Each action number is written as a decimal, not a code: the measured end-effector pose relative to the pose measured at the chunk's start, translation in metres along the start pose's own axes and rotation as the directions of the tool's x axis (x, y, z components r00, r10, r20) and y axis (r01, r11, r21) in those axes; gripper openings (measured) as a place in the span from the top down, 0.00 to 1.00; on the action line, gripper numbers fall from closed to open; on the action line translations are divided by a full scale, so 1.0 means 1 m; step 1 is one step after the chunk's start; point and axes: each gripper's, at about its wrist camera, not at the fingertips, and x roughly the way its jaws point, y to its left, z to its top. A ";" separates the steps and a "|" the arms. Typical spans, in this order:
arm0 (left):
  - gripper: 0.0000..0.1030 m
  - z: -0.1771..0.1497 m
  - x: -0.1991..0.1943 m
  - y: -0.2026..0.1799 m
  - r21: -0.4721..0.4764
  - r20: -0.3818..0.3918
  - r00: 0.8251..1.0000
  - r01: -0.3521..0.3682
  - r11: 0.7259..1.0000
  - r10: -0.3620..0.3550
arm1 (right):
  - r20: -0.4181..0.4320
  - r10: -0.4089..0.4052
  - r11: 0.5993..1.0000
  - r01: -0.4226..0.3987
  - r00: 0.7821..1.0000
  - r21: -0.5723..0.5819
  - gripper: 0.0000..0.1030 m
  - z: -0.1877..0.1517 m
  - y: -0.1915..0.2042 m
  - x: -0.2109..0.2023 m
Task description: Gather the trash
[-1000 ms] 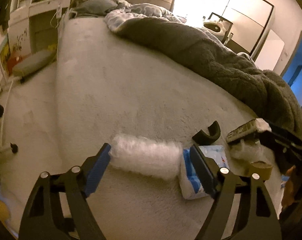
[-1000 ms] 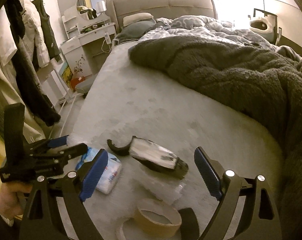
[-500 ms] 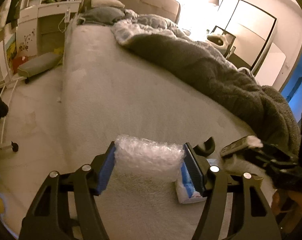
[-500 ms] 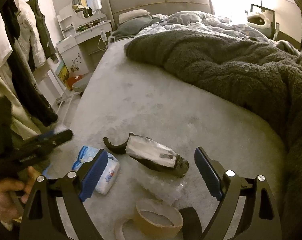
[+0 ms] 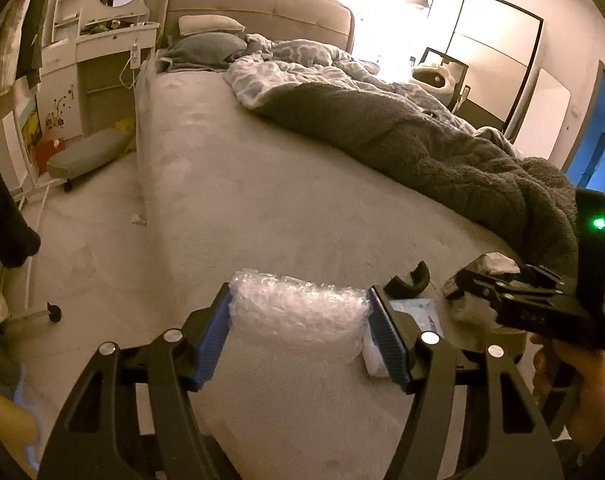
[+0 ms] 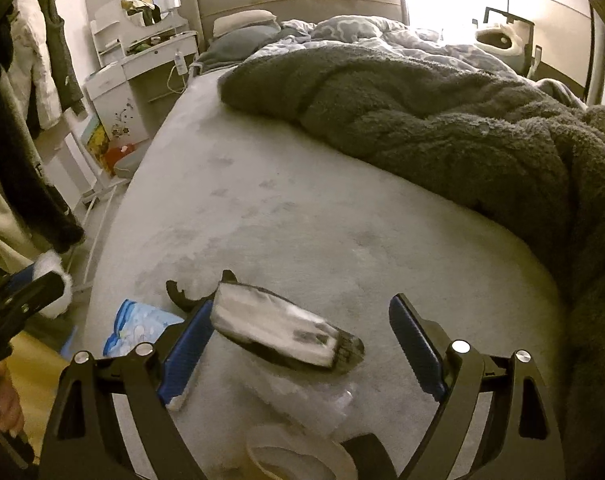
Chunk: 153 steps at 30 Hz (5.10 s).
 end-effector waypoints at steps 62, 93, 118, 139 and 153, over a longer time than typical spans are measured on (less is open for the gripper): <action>0.33 -0.163 -0.027 0.191 -0.142 -0.557 0.824 -0.216 0.966 0.103 | -0.334 0.503 0.780 -0.585 0.797 -0.222 0.51 -0.035 0.294 0.028; 0.25 -0.132 -0.076 0.226 -0.209 -0.424 0.889 -0.280 0.937 0.171 | -0.573 0.355 0.773 -0.577 0.738 -0.264 0.51 -0.102 0.323 0.082; 0.32 -0.057 -0.125 0.208 -0.234 -0.047 0.974 -0.226 0.946 0.221 | -0.686 0.291 0.735 -0.615 0.667 -0.286 0.37 -0.144 0.322 0.078; 0.24 -0.017 -0.120 0.146 -0.157 0.091 0.973 -0.197 0.968 0.213 | -0.402 0.491 0.705 -0.624 0.773 -0.337 0.30 -0.073 0.264 0.011; 0.13 -0.002 -0.098 0.098 -0.099 0.121 0.974 -0.181 0.979 0.192 | -0.207 0.444 0.790 -0.490 0.872 -0.368 0.26 -0.032 0.190 -0.016</action>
